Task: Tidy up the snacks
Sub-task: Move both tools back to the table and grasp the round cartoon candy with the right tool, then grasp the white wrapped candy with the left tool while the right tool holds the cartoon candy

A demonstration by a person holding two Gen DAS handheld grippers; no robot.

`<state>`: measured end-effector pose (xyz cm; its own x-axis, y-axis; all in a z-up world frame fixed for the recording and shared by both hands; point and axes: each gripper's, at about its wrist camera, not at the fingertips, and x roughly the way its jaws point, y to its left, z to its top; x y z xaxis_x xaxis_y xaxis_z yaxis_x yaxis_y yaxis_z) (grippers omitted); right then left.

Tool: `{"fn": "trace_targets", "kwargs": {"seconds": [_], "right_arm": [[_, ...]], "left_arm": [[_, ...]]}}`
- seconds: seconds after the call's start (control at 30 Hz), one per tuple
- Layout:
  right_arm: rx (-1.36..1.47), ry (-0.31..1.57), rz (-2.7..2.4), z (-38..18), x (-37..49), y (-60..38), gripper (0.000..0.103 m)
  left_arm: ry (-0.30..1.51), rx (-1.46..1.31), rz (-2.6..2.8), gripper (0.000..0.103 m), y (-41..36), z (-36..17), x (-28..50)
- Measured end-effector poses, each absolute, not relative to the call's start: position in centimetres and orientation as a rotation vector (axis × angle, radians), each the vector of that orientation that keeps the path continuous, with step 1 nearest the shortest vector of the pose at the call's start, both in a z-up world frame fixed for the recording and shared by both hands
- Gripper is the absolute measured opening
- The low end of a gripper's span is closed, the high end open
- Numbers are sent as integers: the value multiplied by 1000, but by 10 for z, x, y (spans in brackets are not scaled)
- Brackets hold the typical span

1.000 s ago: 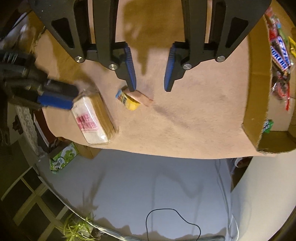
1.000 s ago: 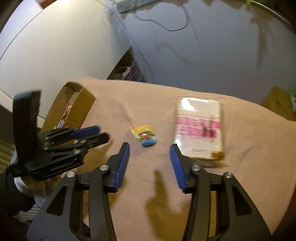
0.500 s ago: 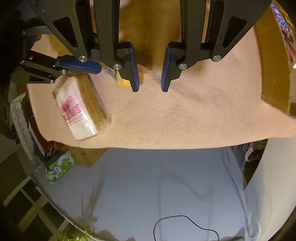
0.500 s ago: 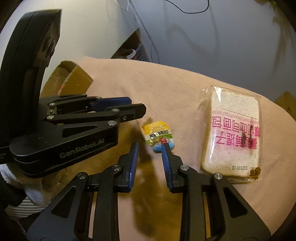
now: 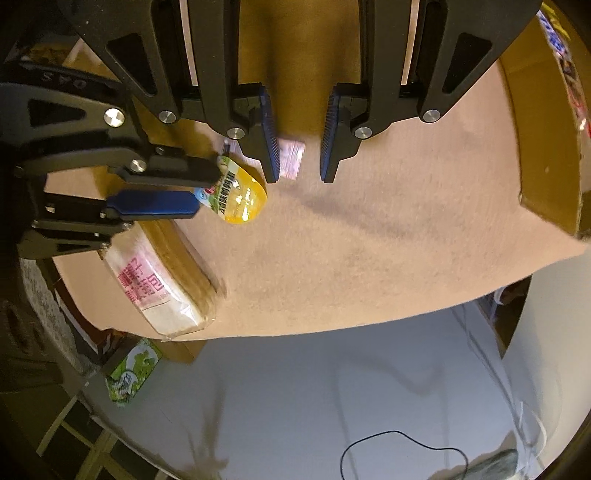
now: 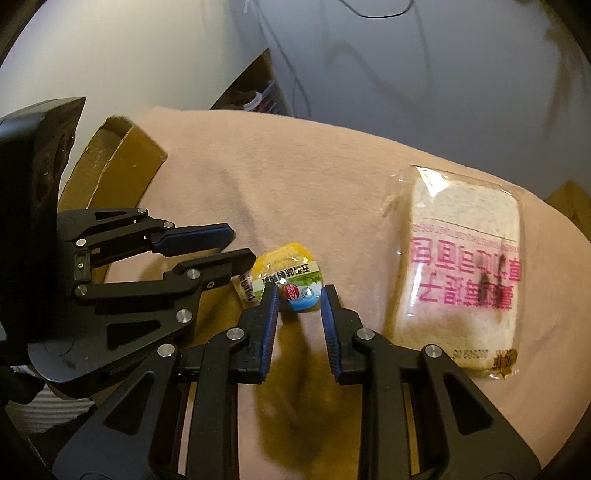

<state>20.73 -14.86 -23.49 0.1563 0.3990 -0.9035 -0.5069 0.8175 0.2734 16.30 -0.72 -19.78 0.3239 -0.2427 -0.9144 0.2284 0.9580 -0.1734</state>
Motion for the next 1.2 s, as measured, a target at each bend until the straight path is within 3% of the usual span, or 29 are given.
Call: {"fn": "trace_targets", "kwargs": {"seconds": [0.3, 0.37, 0.47, 1.2], "right_arm": [[-227, 1246, 676, -233, 211, -127, 27], [-248, 1239, 688, -230, 209, -123, 41], [-262, 1231, 673, -230, 211, -118, 48], [-61, 1299, 602, -241, 194, -149, 42]], "left_arm": [[1178, -101, -304, 21, 7, -193, 143], [1178, -111, -305, 18, 7, -192, 141], [1179, -122, -299, 18, 9, -193, 142], [1229, -182, -364, 18, -13, -204, 150]]}}
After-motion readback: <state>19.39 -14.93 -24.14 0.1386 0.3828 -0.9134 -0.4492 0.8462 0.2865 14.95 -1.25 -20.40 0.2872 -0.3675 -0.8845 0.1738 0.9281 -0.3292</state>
